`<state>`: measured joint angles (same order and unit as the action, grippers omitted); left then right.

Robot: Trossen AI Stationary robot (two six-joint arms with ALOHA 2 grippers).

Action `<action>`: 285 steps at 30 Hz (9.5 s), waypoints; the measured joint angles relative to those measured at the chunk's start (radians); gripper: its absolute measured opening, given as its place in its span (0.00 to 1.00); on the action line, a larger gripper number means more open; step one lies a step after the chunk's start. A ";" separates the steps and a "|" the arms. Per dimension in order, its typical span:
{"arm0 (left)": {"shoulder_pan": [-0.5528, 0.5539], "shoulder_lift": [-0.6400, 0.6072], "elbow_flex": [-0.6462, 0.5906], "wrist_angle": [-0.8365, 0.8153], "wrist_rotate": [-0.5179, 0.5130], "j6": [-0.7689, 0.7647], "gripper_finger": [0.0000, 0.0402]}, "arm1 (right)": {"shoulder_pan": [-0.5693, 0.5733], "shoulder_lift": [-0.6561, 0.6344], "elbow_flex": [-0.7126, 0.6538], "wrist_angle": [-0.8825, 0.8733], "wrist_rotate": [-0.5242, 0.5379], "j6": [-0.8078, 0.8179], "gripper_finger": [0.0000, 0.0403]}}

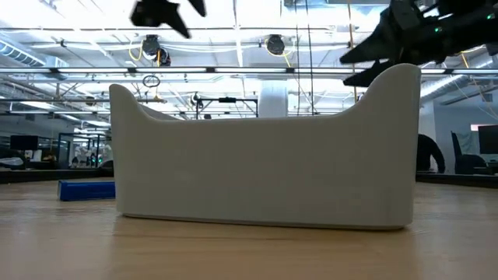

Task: Pick & Place Office items
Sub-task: Put the blue digital clock into the blue bin

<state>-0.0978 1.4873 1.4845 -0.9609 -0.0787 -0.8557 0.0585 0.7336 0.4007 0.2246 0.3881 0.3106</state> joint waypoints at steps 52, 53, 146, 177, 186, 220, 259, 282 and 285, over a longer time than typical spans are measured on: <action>-0.265 0.132 -0.347 0.250 -0.027 -0.114 0.63 | -0.161 0.065 0.004 -0.121 -0.105 0.143 0.84; -0.266 0.113 -0.373 0.274 -0.020 -0.117 0.63 | -0.161 0.065 0.003 -0.126 -0.105 0.147 0.84; -0.279 0.294 -0.554 0.392 -0.015 -0.218 0.70 | -0.161 0.065 -0.068 -0.124 -0.132 0.204 0.84; -0.280 0.221 -0.565 0.360 -0.052 -0.227 0.33 | -0.161 0.066 -0.068 -0.124 -0.132 0.233 0.84; -0.246 0.170 -0.567 0.327 -0.078 -0.188 0.33 | -0.152 0.065 -0.068 -0.123 -0.158 0.272 0.84; 0.174 -0.067 -0.515 0.701 0.538 0.177 0.33 | -0.090 0.182 0.055 0.100 -0.093 -0.713 0.84; 0.333 -0.067 -0.295 0.447 1.003 0.454 0.33 | -0.067 0.464 0.510 -0.062 -0.410 -0.511 0.84; 0.239 0.058 -0.296 0.646 1.205 0.358 0.33 | -0.070 0.590 0.701 -0.187 -0.655 -0.475 0.84; 0.243 0.058 -0.296 0.729 1.231 0.326 0.33 | -0.066 0.590 0.701 -0.174 -0.655 -0.445 0.84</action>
<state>0.1451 1.5453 1.1885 -0.2315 1.1521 -0.5295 -0.0077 1.3240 1.1018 0.0509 -0.2672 -0.1345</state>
